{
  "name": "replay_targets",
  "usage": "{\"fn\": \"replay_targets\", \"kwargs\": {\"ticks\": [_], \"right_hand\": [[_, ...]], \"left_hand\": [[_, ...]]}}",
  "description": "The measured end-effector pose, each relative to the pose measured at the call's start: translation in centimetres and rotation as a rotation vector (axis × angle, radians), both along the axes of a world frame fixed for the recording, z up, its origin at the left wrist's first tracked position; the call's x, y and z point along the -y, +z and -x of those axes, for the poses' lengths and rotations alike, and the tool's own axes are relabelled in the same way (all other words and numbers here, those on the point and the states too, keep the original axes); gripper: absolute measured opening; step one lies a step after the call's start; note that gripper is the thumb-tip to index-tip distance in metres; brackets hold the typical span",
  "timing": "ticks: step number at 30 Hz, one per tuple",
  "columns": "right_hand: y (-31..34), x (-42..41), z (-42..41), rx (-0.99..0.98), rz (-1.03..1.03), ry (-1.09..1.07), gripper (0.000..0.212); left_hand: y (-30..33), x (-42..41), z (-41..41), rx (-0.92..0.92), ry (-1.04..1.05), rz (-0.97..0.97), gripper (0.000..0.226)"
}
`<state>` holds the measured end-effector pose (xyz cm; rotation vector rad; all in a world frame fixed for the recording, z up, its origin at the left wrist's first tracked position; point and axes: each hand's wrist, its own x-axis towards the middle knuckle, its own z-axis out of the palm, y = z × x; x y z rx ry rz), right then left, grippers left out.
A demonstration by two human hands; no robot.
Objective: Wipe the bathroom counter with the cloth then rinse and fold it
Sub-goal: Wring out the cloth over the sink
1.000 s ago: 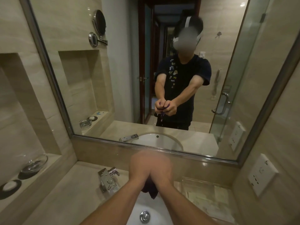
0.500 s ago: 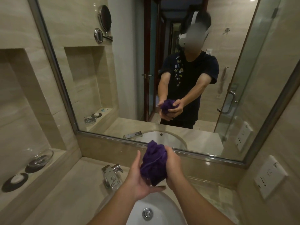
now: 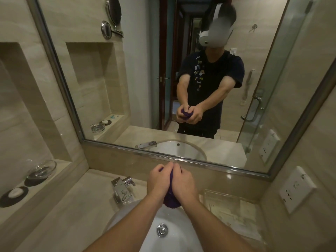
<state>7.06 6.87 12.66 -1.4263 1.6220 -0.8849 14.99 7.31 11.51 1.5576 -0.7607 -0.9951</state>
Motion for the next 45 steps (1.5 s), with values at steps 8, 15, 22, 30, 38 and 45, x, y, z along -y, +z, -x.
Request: {"fn": "replay_targets", "kwargs": {"ticks": [8,15,22,30,38,45], "right_hand": [[-2.0,-0.3,-0.1,-0.189,0.050,0.005,0.036],[-3.0,0.2,0.5,-0.295,0.010,0.100,0.035],[-2.9,1.0,0.7,0.035,-0.083,0.017,0.038],[-1.3,3.5,4.0,0.733,-0.316,-0.157,0.028],[2.0,3.4,2.6,0.052,0.190,0.463,0.105],[9.8,4.7,1.6,-0.012,0.248,0.468,0.051]], "left_hand": [[-2.4,0.0,-0.5,-0.035,0.085,-0.076,0.027],[-3.6,0.1,-0.4,-0.073,0.046,-0.133,0.035],[-2.8,-0.6,-3.5,-0.037,-0.305,-0.070,0.034],[0.3,0.2,-8.8,-0.033,-0.116,0.028,0.025],[10.7,2.6,-5.2,0.240,-0.363,0.272,0.024],[15.8,3.1,-5.1,0.346,-0.410,0.500,0.012]]}}
